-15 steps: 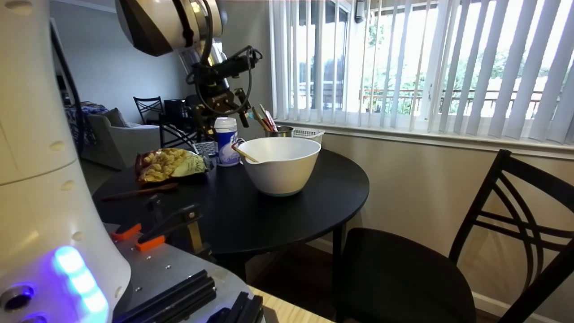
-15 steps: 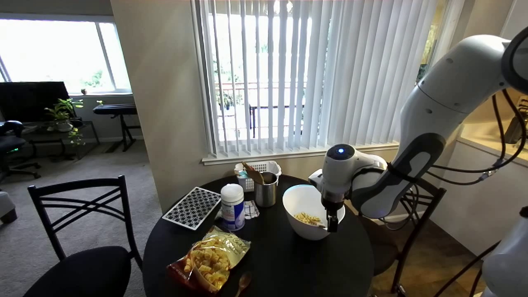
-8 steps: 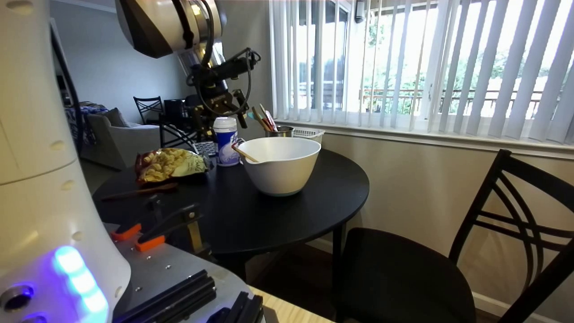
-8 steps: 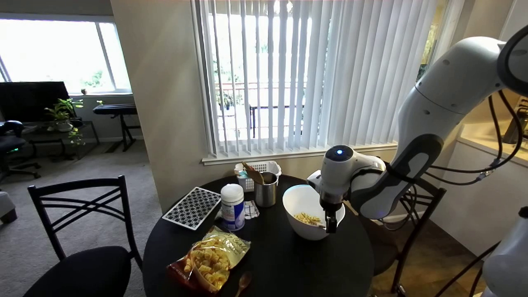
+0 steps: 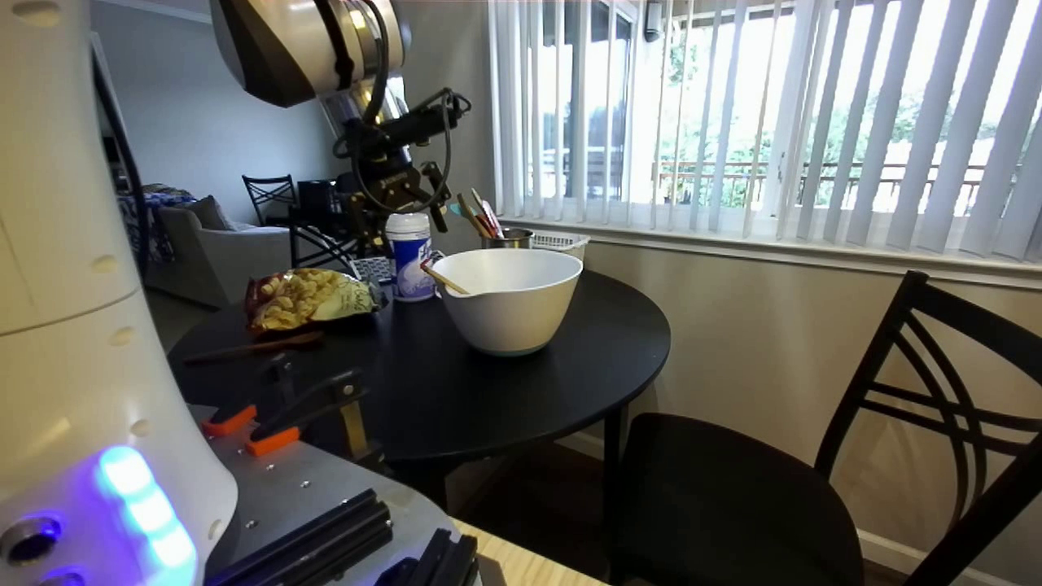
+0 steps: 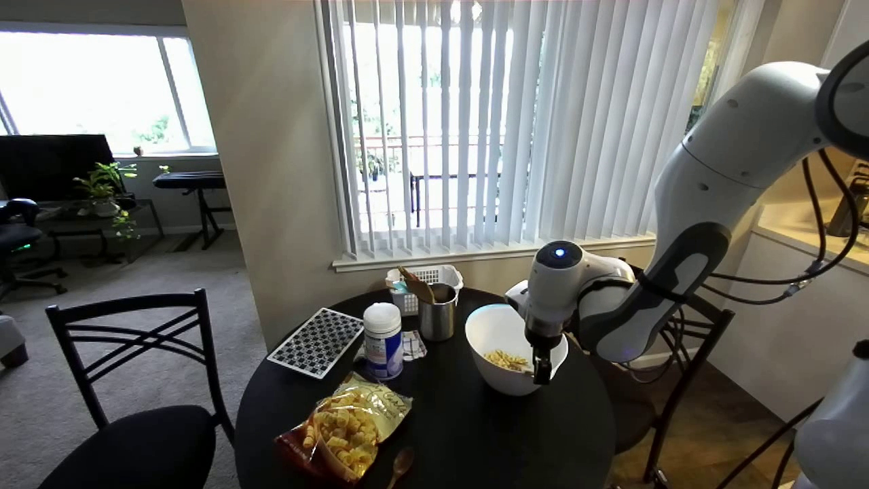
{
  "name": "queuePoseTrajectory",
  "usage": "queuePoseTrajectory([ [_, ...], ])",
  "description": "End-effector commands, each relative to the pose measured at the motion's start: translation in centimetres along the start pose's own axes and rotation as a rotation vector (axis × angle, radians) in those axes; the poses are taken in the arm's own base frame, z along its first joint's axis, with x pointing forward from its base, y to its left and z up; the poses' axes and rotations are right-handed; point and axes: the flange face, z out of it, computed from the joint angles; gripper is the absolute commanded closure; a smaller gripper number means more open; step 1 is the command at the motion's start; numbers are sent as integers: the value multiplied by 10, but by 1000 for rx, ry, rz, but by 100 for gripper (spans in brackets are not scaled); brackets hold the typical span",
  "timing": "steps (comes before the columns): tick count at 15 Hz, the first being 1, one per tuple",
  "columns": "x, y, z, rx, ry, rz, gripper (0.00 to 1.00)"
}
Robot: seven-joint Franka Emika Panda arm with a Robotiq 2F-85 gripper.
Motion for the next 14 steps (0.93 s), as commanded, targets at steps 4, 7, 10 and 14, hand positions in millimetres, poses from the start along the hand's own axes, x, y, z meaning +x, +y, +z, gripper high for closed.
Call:
queuePoseTrajectory([
  [4,1,-16,7,-20,87,77,0],
  [7,2,-17,5,-77,118,105,0],
  [10,5,-14,13,-134,138,128,0],
  [14,11,-12,53,-151,123,142,0],
])
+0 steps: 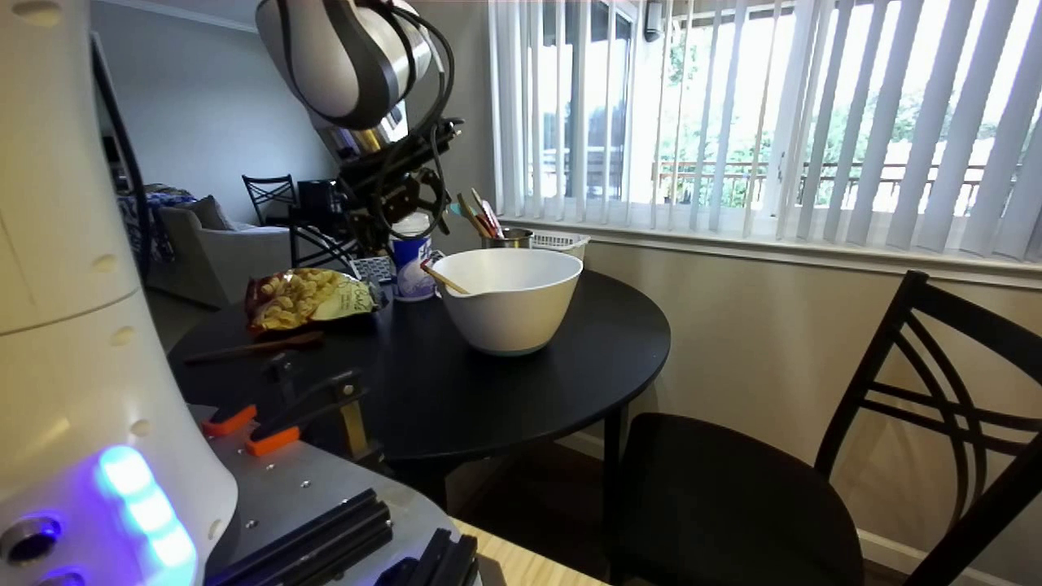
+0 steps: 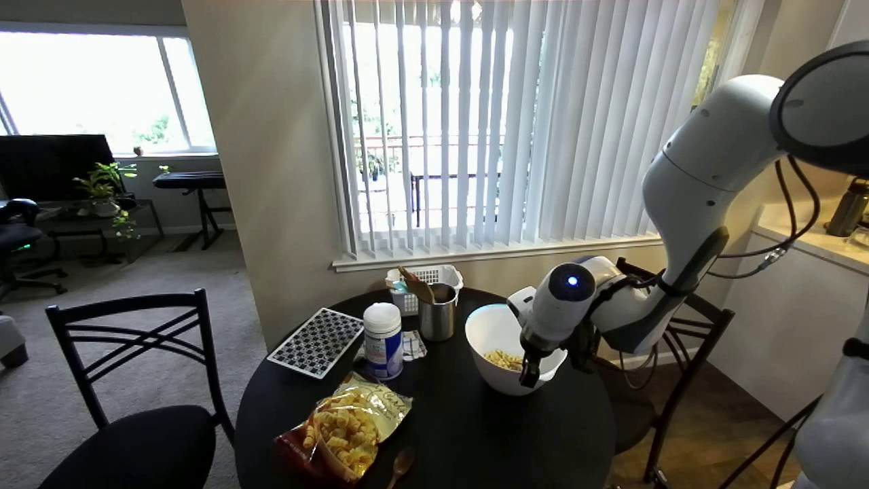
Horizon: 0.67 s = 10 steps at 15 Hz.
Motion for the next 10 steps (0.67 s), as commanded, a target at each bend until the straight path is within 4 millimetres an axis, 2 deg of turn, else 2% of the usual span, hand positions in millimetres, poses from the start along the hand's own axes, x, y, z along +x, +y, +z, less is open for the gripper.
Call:
queuePoseTrajectory([
  [1,0,-7,43,-1,-21,18,0],
  [5,-7,-8,73,-12,-34,35,0],
  [8,-10,-6,78,-16,-18,41,0],
  [10,-12,-5,75,-22,-2,40,0],
])
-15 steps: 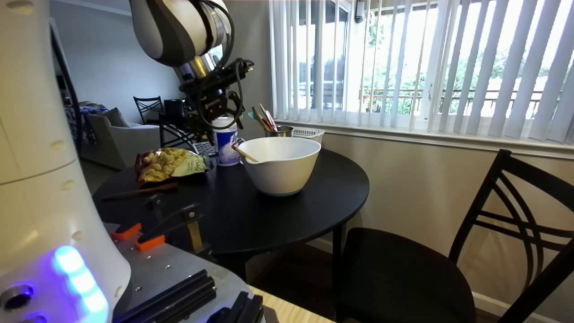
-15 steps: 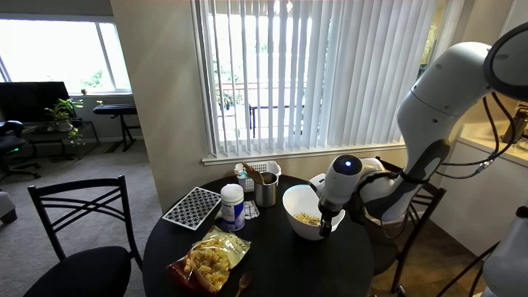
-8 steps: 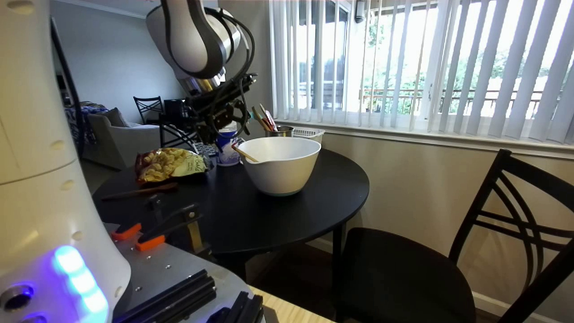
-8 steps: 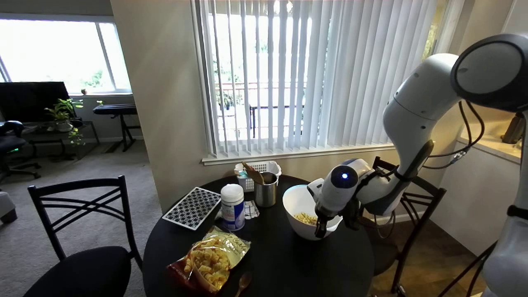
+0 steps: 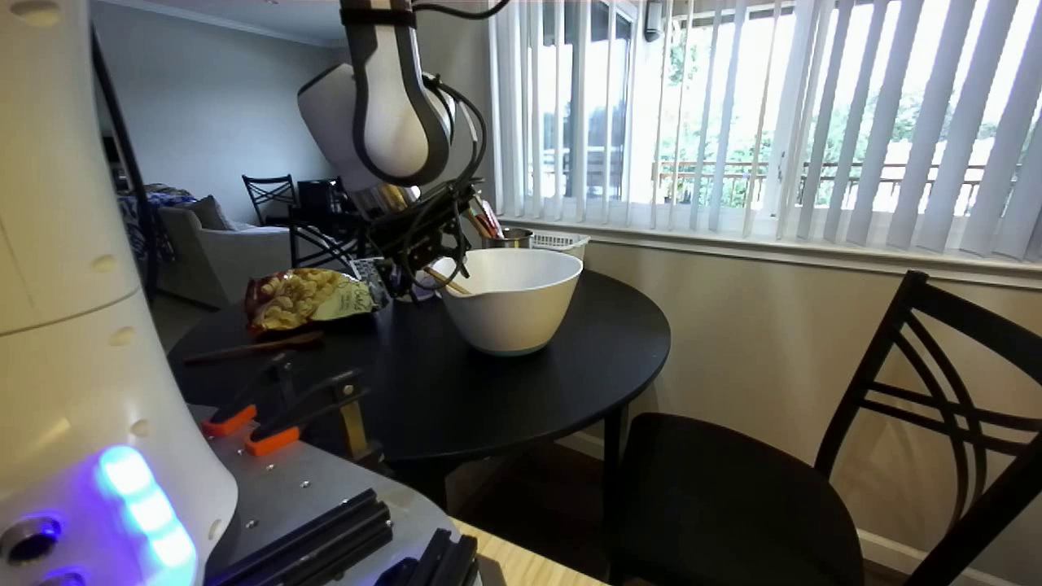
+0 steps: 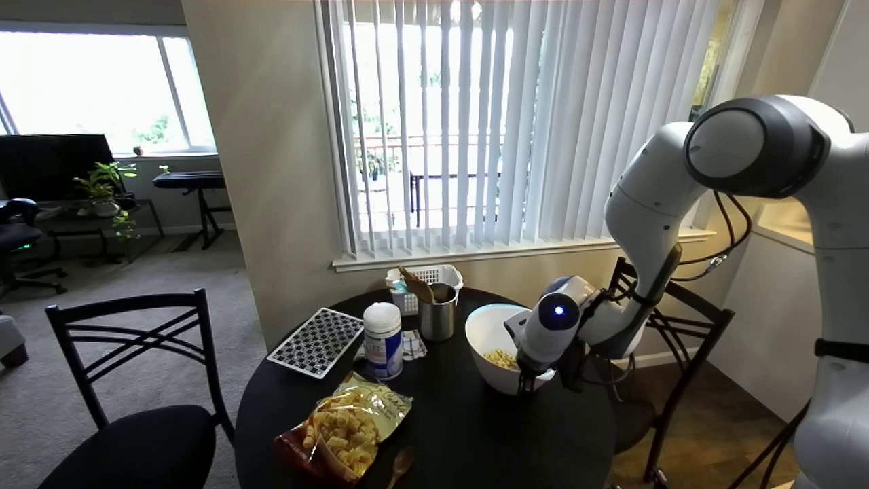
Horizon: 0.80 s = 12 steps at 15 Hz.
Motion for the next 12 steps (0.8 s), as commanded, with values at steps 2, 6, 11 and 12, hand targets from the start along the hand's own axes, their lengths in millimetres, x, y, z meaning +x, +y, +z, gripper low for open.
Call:
queuePoseTrajectory([
  [2,-6,3,-11,-33,35,6,0],
  [6,-14,1,-20,-52,36,-16,0],
  [11,-24,5,-38,-73,37,-19,0],
  [12,-25,5,-41,-75,38,-17,0],
])
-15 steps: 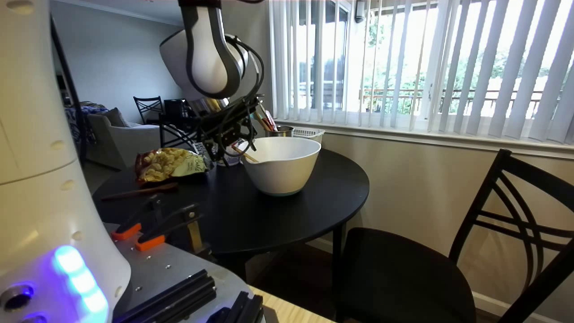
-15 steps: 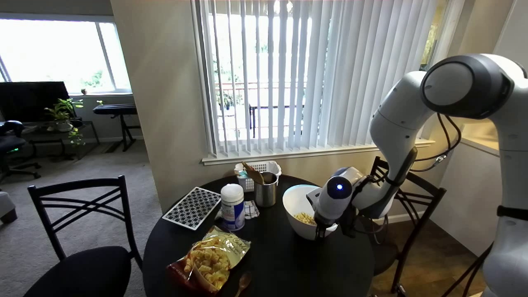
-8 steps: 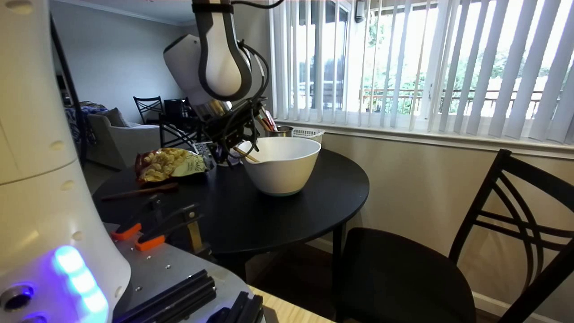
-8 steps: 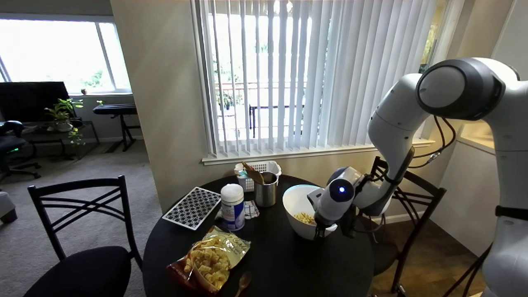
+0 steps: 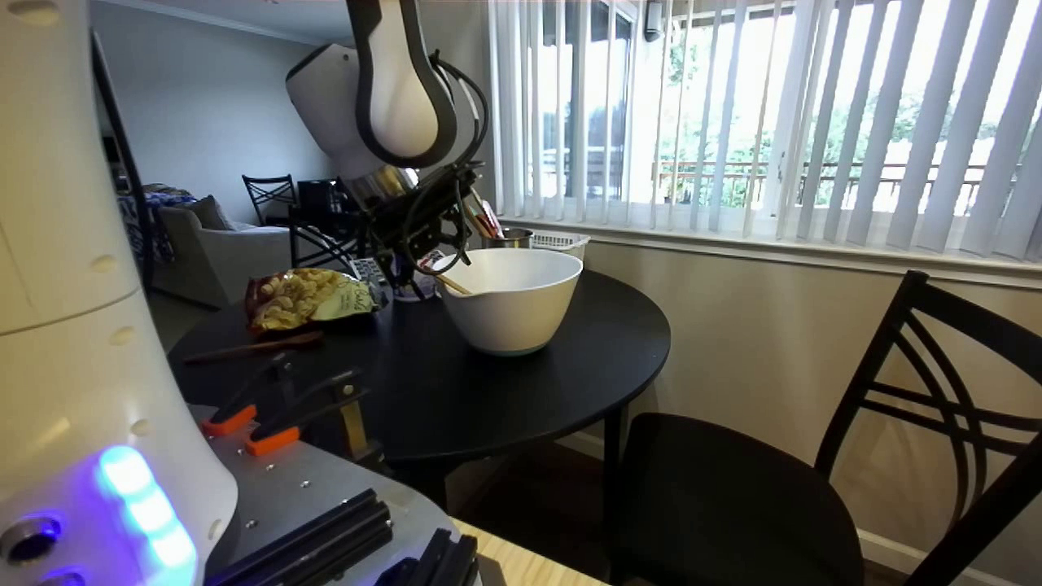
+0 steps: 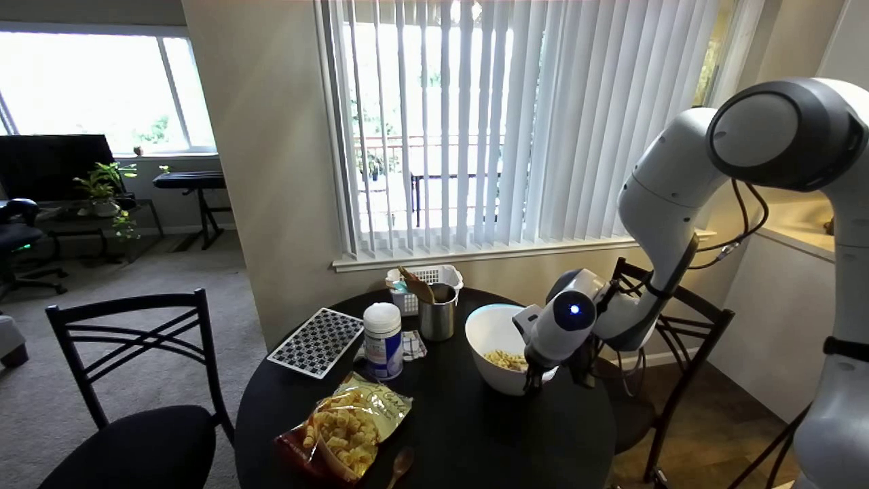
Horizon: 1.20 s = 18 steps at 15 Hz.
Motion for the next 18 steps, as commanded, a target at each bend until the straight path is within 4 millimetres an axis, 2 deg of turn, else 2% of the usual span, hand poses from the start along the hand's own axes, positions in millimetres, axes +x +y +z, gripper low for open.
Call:
queuePoseTrajectory([
  [1,-10,2,-22,-34,12,8,0],
  [6,-9,4,-33,-54,21,-1,0],
  [7,-9,4,-35,-59,23,-1,25],
  [8,-9,5,-36,-61,25,-5,27],
  [12,-8,4,-38,-68,32,-9,53],
  [18,-3,-2,-27,-59,38,-36,91],
])
